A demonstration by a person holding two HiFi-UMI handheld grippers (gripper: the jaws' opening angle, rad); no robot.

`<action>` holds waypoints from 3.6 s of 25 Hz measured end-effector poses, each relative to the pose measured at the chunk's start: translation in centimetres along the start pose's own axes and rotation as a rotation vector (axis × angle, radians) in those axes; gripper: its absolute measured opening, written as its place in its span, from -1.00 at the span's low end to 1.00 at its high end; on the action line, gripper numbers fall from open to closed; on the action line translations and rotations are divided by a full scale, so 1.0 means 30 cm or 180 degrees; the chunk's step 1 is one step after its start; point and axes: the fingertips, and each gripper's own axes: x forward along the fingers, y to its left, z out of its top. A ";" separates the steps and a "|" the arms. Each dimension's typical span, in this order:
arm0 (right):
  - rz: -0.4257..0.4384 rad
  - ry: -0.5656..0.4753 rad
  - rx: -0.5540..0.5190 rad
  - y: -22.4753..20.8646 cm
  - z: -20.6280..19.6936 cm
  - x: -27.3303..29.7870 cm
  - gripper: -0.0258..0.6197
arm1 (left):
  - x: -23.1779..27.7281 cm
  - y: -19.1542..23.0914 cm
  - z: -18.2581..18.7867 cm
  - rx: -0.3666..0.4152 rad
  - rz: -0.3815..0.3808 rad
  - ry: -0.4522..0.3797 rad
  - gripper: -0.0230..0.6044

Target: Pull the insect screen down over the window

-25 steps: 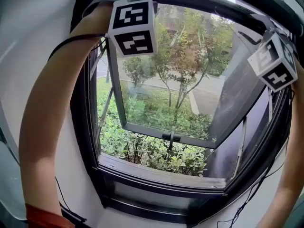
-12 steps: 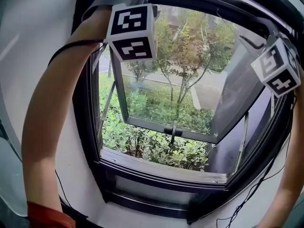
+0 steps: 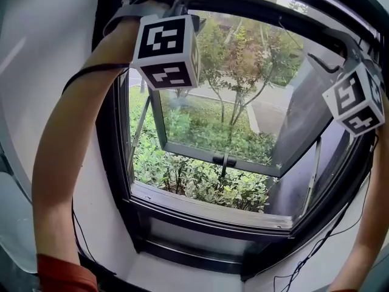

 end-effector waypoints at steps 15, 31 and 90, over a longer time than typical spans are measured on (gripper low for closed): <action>0.0245 -0.0091 0.0065 0.143 0.013 -0.061 -0.15 | -0.078 -0.128 0.006 0.0007 -0.0190 -0.0011 -0.42; 0.0542 -0.0150 0.0103 0.341 0.000 -0.134 -0.13 | -0.163 -0.289 0.023 0.0003 -0.0312 -0.0048 -0.42; 0.1077 -0.0303 0.0460 0.774 0.065 -0.309 0.10 | -0.384 -0.690 0.031 -0.0123 -0.0779 -0.0146 -0.42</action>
